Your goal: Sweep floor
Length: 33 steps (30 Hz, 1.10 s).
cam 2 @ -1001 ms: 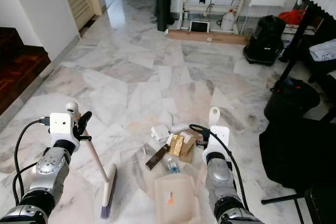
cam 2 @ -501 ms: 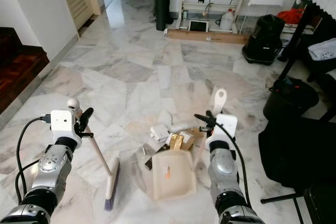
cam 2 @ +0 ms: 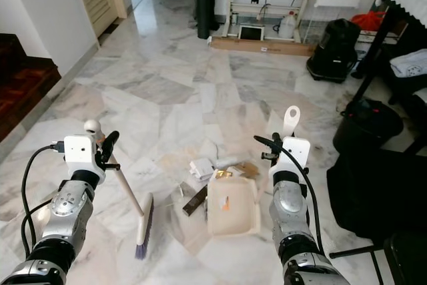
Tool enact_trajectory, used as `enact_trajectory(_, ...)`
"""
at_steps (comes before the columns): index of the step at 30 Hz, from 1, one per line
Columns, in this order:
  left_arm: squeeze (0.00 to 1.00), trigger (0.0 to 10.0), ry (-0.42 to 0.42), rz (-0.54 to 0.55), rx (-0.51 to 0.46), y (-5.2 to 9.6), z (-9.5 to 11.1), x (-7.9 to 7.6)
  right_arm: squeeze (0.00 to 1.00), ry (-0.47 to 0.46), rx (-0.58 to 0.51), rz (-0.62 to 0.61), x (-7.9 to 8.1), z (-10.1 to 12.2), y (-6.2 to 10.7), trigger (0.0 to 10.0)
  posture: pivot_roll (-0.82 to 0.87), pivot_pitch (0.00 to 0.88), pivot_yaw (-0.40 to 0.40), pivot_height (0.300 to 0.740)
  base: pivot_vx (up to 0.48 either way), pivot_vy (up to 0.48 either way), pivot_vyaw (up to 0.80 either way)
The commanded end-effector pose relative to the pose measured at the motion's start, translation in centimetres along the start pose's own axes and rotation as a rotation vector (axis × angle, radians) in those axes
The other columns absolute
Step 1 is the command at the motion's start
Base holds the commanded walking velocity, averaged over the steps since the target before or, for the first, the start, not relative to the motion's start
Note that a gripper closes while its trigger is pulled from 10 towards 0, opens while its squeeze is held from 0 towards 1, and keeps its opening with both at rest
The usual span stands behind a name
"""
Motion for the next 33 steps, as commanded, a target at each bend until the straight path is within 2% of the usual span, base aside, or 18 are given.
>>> enact_trajectory(1, 0.0, 10.0, -0.011, 0.008, -0.053, -0.3, 1.2, 0.4, 0.0, -0.005, -0.036, 0.013, 0.6, 1.2, -0.7, 10.0, 0.02, 0.004, -0.039, 0.74, 0.0, -0.247, 0.0)
enact_trajectory(8, 0.0, 10.0, -0.014, 0.017, -0.063, -0.4, 1.5, 0.7, 0.0, 0.012, -0.016, 0.016, 0.6, 0.5, -0.4, 10.0, 0.02, 0.004, -0.041, 0.74, 0.0, -0.253, 0.0)
enact_trajectory(21, 0.0, 10.0, 0.006, 0.007, -0.081, -0.5, 2.0, 0.6, 0.0, 0.026, 0.011, -0.006, 0.1, 0.0, -0.3, 10.0, 0.02, 0.0, -0.042, 0.74, 0.0, 0.0, -0.09)
enact_trajectory(25, 0.0, 10.0, 0.01, 0.008, -0.089, -0.6, 2.2, 0.7, 0.0, 0.019, 0.012, 0.006, 0.3, -0.1, -0.2, 10.0, 0.02, 0.0, -0.043, 0.74, 0.0, 0.0, -0.71)
enact_trajectory(33, 0.0, 10.0, 0.02, -0.008, -0.1, -0.7, 2.5, 0.7, 0.0, 0.016, 0.018, 0.017, 0.8, -0.3, -0.1, 10.0, 0.03, 0.0, -0.046, 0.74, 0.0, 0.0, 0.0)
Point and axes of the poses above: a point about 5 cm out from each wrist's last joint towards the gripper, its own y axis pointing back from the gripper into the wrist, its own z axis along the axis of the wrist's last joint, x = y × z, the point moved 3 cm from there along -y, pointing out of the wrist towards the gripper, and after that the axes turned 9 degrees about -y, right-handed, at the moved point
